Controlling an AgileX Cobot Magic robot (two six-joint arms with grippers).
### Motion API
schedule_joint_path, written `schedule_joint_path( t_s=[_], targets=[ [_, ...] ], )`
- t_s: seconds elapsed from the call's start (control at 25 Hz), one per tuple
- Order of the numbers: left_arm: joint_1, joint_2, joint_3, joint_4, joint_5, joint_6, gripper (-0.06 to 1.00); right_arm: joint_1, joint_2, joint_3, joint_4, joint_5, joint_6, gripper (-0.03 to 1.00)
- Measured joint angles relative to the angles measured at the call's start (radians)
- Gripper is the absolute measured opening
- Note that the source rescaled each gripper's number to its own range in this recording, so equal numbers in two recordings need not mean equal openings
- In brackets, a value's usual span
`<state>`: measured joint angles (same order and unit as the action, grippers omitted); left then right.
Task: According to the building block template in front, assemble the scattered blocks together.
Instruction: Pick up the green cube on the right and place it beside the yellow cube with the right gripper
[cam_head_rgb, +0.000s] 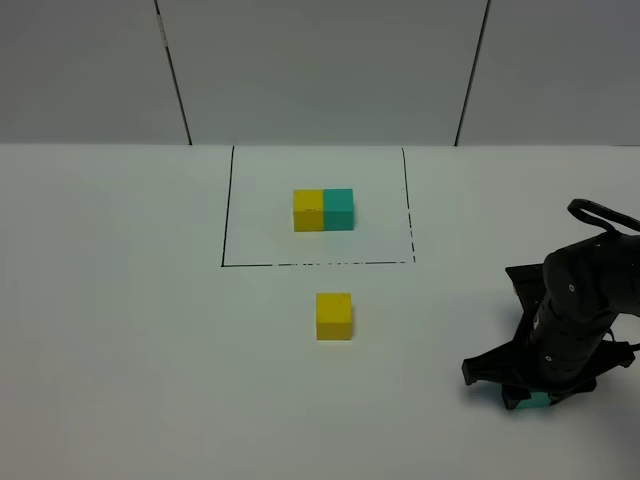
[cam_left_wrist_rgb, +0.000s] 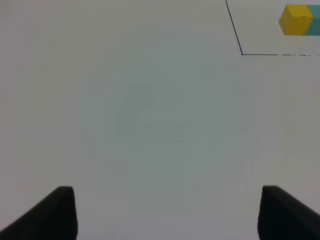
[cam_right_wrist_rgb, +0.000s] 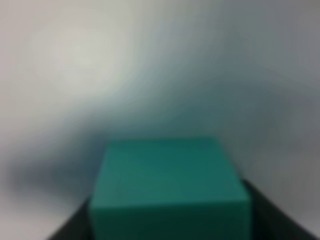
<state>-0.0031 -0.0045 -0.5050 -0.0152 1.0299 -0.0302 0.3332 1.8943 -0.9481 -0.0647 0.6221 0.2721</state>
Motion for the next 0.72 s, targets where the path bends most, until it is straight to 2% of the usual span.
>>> schedule_joint_path(
  t_s=[0.24,0.36,0.52,0.72],
  targets=[
    [0.0,0.0,0.0,0.0,0.0,0.0,0.63,0.0,0.0,-0.006,-0.028,-0.002,-0.05,0.0],
    [0.0,0.0,0.0,0.0,0.0,0.0,0.63,0.001,0.001,-0.054,-0.029,0.045,-0.126,0.0],
    [0.0,0.0,0.0,0.0,0.0,0.0,0.63,0.031,0.002,-0.164,-0.076,0.159,-0.382,0.0],
    [0.0,0.0,0.0,0.0,0.0,0.0,0.63,0.063,0.002,-0.269,-0.147,0.253,-0.803,0.0]
  ],
)
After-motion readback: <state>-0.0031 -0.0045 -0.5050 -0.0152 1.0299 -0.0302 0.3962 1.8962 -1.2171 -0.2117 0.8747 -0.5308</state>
